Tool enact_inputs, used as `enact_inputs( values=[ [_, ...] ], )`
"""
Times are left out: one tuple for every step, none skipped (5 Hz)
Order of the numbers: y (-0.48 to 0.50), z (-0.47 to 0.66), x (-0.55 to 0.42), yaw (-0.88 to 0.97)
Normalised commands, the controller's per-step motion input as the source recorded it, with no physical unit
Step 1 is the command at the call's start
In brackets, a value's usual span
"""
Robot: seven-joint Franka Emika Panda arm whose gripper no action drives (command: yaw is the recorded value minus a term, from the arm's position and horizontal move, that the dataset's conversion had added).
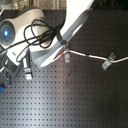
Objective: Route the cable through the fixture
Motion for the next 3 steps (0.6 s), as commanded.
enact_inputs(
  values=[
    [-0.259,0.07,-0.305,0.03],
    [0.012,0.0,0.009,0.0],
    [0.213,0.0,0.169,-0.06]
  ],
)
